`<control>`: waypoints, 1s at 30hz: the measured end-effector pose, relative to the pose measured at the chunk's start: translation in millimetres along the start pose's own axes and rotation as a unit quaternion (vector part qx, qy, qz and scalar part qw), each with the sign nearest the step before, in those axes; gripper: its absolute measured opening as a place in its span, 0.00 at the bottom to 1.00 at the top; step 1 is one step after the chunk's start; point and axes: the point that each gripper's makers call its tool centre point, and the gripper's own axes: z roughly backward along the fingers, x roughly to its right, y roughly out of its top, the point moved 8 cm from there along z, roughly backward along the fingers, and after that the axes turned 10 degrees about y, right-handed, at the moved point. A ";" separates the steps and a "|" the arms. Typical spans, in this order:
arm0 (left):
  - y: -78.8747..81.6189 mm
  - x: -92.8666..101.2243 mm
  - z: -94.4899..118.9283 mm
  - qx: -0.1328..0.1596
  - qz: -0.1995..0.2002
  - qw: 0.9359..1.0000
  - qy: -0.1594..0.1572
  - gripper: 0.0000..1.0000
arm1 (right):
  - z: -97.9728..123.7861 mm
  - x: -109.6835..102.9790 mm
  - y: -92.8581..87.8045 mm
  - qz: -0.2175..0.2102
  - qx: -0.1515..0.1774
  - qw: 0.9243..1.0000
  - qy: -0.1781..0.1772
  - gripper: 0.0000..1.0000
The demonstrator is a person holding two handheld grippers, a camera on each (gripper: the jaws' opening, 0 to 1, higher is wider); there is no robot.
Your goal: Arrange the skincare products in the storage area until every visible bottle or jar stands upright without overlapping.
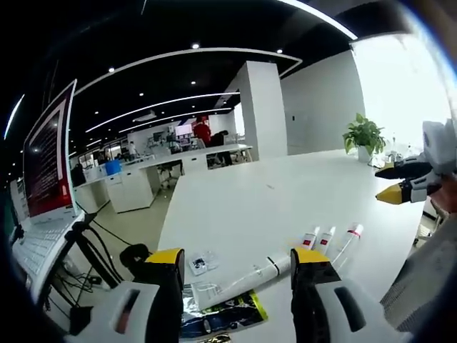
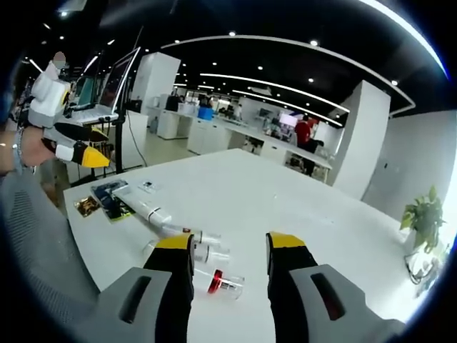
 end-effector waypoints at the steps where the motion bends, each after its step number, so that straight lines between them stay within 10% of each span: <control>1: -0.2 0.9 -0.1 -0.002 -0.001 1.000 -0.003 0.62 | -0.3 -0.4 -0.2 0.000 -0.002 1.000 0.001 0.38; 30: 3.1 41.3 -4.8 -0.036 -0.050 0.987 -0.152 0.55 | -0.9 -5.9 4.5 0.014 0.005 1.000 0.025 0.37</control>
